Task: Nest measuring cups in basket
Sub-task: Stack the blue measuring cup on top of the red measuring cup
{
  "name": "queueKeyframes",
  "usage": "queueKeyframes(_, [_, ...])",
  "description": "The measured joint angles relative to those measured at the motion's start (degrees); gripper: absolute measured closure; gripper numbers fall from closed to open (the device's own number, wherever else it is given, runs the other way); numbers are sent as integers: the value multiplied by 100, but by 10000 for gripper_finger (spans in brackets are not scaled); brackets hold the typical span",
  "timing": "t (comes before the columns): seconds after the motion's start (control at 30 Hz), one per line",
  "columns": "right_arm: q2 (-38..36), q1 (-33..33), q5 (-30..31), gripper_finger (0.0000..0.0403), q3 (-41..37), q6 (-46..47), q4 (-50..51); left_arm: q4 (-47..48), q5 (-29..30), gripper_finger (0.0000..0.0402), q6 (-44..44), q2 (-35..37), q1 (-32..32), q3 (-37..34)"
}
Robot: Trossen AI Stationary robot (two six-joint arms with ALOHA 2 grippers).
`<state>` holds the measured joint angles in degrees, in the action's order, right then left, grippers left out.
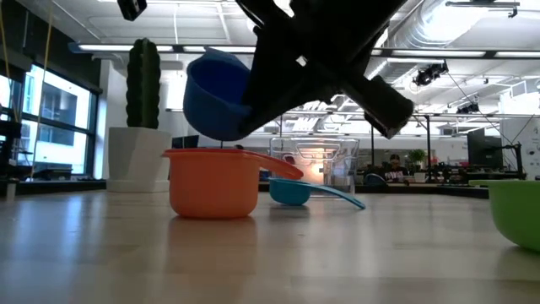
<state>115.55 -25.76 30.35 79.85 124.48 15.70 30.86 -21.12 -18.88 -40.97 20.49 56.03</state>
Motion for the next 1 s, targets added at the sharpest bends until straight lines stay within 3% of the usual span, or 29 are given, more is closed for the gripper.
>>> queueKeyframes(0.57, [0,124,-205,282,0,-111,35,-73,-17,367,2,0,-1,0])
queueKeyframes(0.77, [-229,1,-194,273,0,-109,645,-64,-17,367,3,0,-1,0])
queueKeyframes(1.0, [-1064,-187,-167,273,0,-571,1763,53,-39,367,40,6,-4,0])
